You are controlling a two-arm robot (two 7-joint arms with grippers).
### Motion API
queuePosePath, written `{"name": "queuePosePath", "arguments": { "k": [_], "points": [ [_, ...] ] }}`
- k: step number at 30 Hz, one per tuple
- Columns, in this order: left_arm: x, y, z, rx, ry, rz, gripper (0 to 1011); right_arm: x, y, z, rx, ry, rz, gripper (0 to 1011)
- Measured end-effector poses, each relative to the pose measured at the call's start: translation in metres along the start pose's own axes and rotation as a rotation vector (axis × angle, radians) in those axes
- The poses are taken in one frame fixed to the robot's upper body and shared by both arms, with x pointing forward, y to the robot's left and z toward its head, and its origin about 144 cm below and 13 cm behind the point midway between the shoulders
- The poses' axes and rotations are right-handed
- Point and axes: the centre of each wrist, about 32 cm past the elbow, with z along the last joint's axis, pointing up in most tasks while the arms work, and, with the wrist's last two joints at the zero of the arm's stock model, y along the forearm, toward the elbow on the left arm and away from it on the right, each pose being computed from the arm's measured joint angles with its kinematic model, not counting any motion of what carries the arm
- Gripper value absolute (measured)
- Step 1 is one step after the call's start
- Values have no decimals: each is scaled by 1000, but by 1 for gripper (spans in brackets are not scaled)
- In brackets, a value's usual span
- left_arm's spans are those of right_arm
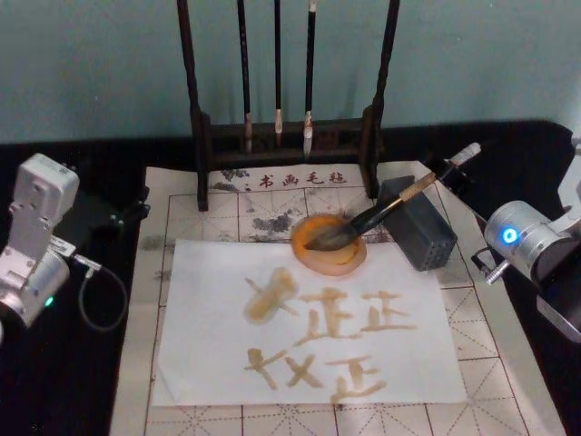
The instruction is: Pick up the brush from the inkstone, write on the paper, then place the brush back to its original position.
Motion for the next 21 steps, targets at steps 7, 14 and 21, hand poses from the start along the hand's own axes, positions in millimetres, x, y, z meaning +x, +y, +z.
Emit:
{"name": "queuePosePath", "arguments": {
  "k": [7, 14, 21],
  "points": [
    [0, 0, 0, 0, 0, 0, 1001, 0, 0, 0, 1, 0, 0, 822],
    [0, 0, 0, 0, 0, 0, 1001, 0, 0, 0, 1, 1, 1, 1002],
    [0, 0, 0, 0, 0, 0, 1001, 0, 0, 0, 1, 1, 1, 1000]
  ]
}}
